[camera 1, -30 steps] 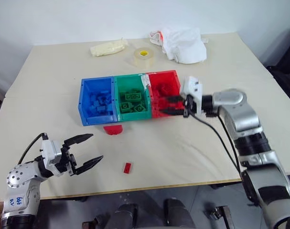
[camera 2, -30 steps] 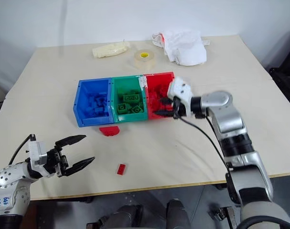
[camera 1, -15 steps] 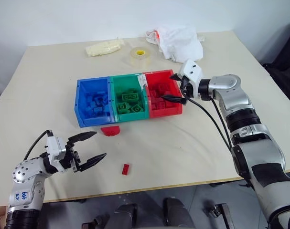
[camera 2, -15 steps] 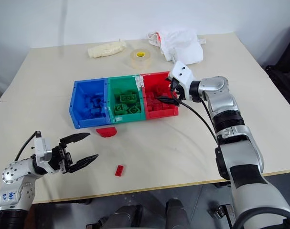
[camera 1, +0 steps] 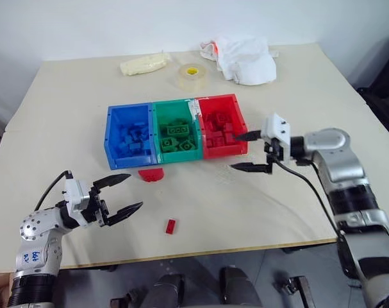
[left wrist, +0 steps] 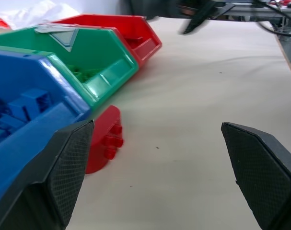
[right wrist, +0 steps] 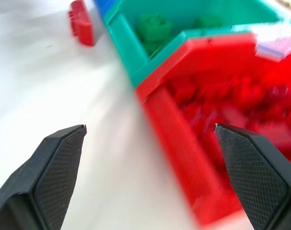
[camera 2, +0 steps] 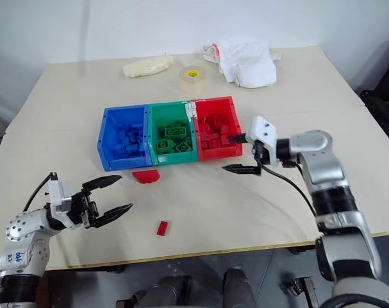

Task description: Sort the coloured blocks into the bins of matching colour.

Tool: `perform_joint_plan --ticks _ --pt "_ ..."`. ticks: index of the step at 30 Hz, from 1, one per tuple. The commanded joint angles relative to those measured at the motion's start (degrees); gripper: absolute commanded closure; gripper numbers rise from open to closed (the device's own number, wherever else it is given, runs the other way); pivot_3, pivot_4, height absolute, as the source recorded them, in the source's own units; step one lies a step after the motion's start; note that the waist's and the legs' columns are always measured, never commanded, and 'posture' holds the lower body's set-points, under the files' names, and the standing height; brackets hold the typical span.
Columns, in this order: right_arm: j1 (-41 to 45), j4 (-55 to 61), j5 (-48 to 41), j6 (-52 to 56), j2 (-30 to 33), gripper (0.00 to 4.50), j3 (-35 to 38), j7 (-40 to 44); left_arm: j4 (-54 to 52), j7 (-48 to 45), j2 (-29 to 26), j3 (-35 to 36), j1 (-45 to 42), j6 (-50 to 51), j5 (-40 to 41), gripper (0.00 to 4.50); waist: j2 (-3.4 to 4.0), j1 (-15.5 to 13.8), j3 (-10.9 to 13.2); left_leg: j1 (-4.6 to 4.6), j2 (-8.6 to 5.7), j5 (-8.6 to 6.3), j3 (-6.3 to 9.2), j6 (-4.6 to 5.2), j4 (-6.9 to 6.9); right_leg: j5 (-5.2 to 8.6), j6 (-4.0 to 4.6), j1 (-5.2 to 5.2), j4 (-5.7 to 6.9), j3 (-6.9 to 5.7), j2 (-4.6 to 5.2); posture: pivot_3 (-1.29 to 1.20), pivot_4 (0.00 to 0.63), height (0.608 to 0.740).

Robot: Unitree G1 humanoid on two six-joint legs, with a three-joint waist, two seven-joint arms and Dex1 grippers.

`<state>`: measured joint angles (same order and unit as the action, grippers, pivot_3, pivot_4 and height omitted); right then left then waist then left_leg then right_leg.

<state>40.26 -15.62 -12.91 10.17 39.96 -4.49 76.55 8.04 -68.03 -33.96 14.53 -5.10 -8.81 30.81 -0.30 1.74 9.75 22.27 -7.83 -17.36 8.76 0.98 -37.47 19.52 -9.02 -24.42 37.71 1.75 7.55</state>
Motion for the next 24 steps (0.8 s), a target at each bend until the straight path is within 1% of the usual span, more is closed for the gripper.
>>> perform_joint_plan --ticks 1,6,10,14,17,22,24 --pt "-7.3 8.6 -4.8 3.0 6.4 0.03 5.4 3.1 1.7 -1.9 -1.0 1.0 -0.3 -1.3 0.1 0.00 0.00 -0.2 0.0 0.00 0.00 0.00 -0.02 0.00 0.01 0.00 0.00 0.00 -0.01 0.01 -0.01 0.00 0.150 0.740" --pt "-19.8 12.0 -6.7 3.6 16.0 0.03 11.7 5.7 5.7 -4.5 -2.2 1.7 -1.4 -2.6 0.0 0.00 0.00 -0.5 0.0 0.00 -0.01 -0.01 -0.09 0.01 -0.06 0.00 0.00 0.04 -0.04 0.04 0.00 0.00 0.150 0.740" --pt "-23.9 13.3 -7.8 3.6 19.3 0.03 14.1 6.1 6.8 -5.3 -2.6 2.0 -1.9 -2.6 0.2 0.00 0.00 -0.1 0.0 -0.04 0.05 -0.01 -0.24 0.02 -0.03 0.00 0.00 0.04 -0.05 0.14 0.00 0.00 0.150 0.740" --pt "-23.9 14.3 -8.6 4.3 19.7 0.03 14.1 5.6 6.9 -5.7 -2.5 1.8 -2.3 -2.5 0.1 0.00 0.00 -0.3 0.0 -0.08 0.11 -0.02 -0.29 0.00 -0.03 0.00 0.00 0.04 -0.04 0.16 0.00 0.00 0.150 0.740" --pt "-21.5 15.0 -8.6 4.7 18.6 0.03 12.2 5.0 6.1 -5.5 -2.2 1.6 -2.2 -2.2 0.2 0.00 0.00 -0.4 0.0 -0.06 0.07 -0.04 -0.29 0.04 -0.07 0.00 0.00 0.04 -0.05 0.15 0.00 0.00 0.150 0.740" --pt "-19.4 16.1 -9.2 5.6 16.5 0.03 9.5 5.2 -0.7 -3.5 -2.0 1.9 2.4 -1.0 0.6 0.00 0.00 -0.3 0.0 -0.06 0.13 -0.08 -0.28 0.00 -0.05 0.00 0.00 0.04 -0.08 0.15 0.01 0.00 0.150 0.740" --pt "-18.7 16.5 -10.0 5.8 16.0 0.03 8.8 5.9 -5.7 -2.2 -2.1 2.1 6.0 0.3 1.0 0.00 0.00 -0.3 0.0 -0.05 0.13 -0.11 -0.27 0.01 -0.06 0.00 0.00 0.04 -0.09 0.14 0.01 0.00 0.150 0.740"
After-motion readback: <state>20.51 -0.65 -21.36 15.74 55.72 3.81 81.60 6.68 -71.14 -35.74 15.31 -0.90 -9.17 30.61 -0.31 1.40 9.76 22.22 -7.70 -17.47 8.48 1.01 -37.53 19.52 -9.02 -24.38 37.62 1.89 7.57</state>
